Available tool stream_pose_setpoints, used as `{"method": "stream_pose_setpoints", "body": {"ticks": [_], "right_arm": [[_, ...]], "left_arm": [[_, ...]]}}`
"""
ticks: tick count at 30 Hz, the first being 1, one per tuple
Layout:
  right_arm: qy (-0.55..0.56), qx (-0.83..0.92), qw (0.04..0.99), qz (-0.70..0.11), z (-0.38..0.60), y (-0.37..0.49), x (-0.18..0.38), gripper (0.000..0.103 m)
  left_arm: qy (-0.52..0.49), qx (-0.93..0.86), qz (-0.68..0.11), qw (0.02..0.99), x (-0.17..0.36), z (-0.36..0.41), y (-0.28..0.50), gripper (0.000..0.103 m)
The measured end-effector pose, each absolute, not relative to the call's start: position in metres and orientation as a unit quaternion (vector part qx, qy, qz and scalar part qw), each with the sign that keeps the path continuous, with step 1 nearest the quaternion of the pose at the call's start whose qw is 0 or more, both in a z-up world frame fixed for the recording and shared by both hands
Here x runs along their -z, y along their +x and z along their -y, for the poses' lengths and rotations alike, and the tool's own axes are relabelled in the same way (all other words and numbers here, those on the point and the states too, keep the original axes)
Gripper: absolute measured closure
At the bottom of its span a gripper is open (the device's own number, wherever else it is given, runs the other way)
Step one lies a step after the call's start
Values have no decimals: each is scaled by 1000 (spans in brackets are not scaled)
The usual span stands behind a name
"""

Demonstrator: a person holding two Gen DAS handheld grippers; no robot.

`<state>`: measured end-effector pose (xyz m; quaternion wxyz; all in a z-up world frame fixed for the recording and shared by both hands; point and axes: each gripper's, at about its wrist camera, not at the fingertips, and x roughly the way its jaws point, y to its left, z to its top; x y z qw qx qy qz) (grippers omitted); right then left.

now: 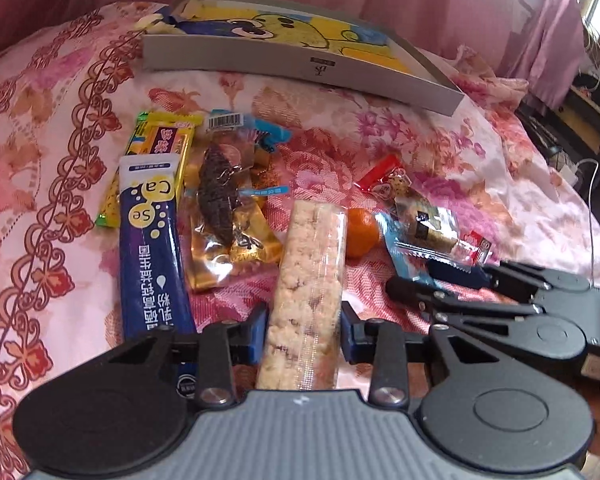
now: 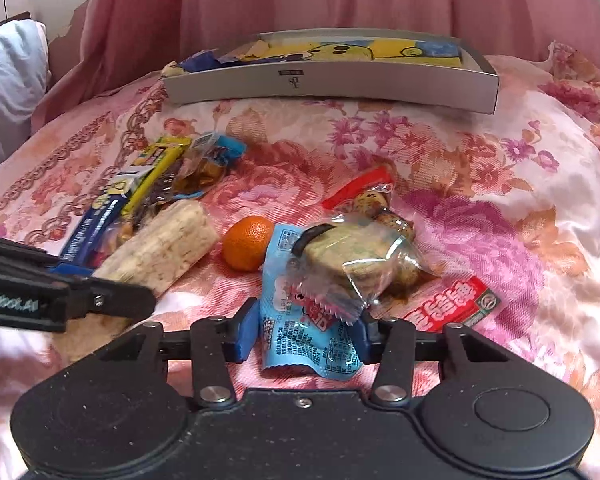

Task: Organize snacks
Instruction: 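Grasp the rice-cracker bar with left tool while right tool grasps blue candy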

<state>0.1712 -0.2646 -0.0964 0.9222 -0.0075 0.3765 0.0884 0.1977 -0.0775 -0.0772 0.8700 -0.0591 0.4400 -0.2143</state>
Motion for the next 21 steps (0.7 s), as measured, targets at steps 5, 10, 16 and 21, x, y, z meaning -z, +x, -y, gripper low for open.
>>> {"method": "stream_pose_setpoints", "body": {"ticks": [5,10,16,21], "right_arm": [[9,-114,918,-380,261,157,85,61],[-43,-114,919,-374,247,150,88,57],[10,-100,915,-390,261,165,99,38],[12,-99,917,-386,260,166,102,48]], "left_arm": [[-75,209,-446,867,77,75,197,64],[-68,202,-448,868,76,77,193,64],[-63,201,-451,867,76,79,193,64],[-61,192,-466,862,77,84,199,63]]}}
